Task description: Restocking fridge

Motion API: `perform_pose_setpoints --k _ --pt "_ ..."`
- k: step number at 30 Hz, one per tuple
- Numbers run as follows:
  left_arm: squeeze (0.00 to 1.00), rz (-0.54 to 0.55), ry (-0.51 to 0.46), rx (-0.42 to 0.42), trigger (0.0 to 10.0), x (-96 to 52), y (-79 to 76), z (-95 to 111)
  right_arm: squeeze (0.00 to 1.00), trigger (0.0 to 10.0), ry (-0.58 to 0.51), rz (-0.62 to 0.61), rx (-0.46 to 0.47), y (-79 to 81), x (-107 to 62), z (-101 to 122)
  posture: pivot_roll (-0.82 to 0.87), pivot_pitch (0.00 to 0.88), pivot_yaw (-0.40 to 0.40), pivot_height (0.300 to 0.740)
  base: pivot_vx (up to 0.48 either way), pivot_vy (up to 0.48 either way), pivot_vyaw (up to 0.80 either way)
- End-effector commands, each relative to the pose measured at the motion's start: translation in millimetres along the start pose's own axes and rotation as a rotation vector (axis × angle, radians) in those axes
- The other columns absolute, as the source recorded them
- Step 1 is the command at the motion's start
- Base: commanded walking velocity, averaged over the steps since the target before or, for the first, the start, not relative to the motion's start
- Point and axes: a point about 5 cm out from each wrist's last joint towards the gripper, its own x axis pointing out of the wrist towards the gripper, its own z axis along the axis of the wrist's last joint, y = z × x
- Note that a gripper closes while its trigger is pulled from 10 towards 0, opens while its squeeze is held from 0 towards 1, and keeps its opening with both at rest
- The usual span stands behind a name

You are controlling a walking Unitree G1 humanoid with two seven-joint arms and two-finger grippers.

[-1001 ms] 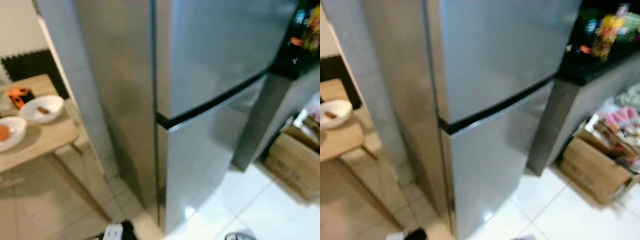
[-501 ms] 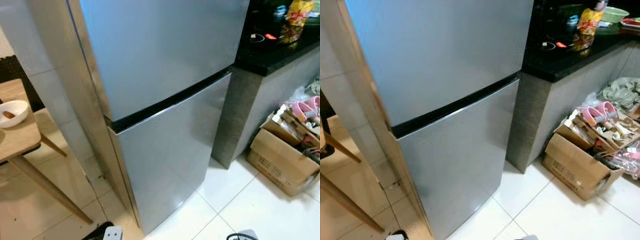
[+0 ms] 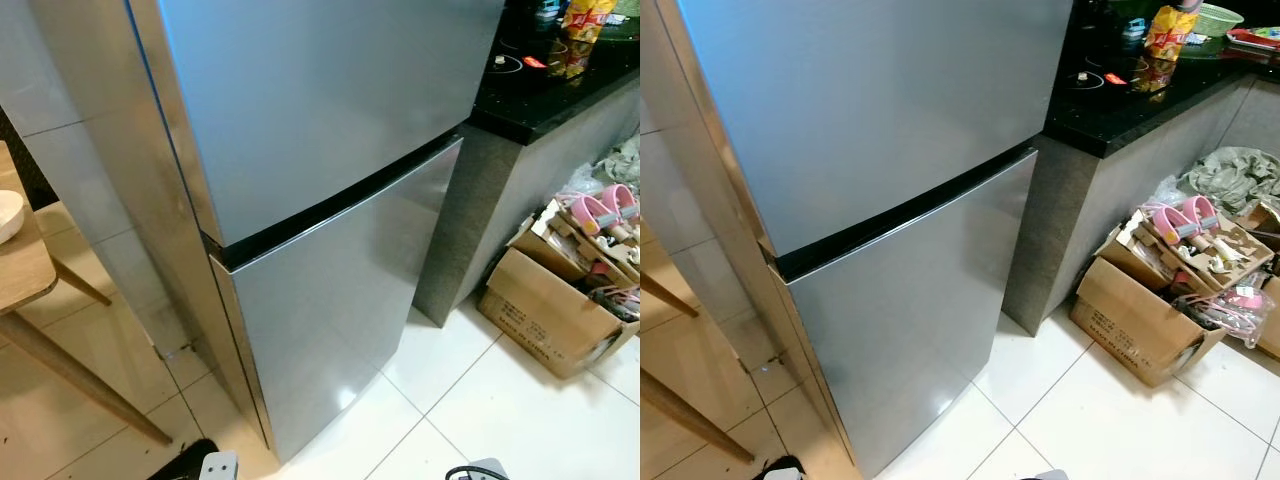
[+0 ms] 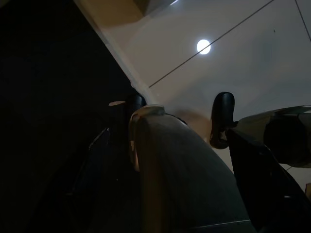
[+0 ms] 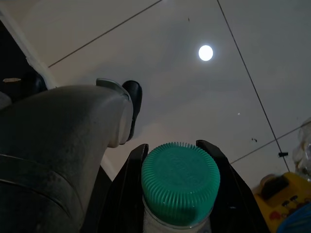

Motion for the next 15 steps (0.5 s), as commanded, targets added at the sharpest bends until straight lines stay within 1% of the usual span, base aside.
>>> perform_pose_setpoints --k 1,15 --pt "0.0 0.021 0.001 0.009 10.0 -1.6 6.4 -0.8 0.0 10.0 0.007 0.0 -0.013 -0.6 -0.4 -2.4 -0.04 0.006 -0.017 0.74 0.0 0.0 0.0" --pt "0.0 0.012 -0.026 0.0 10.0 0.3 2.8 8.0 0.0 10.0 0.012 -0.003 -0.022 -2.1 -1.1 -4.6 -0.04 0.0 -0.026 0.74 0.0 0.0 0.0"
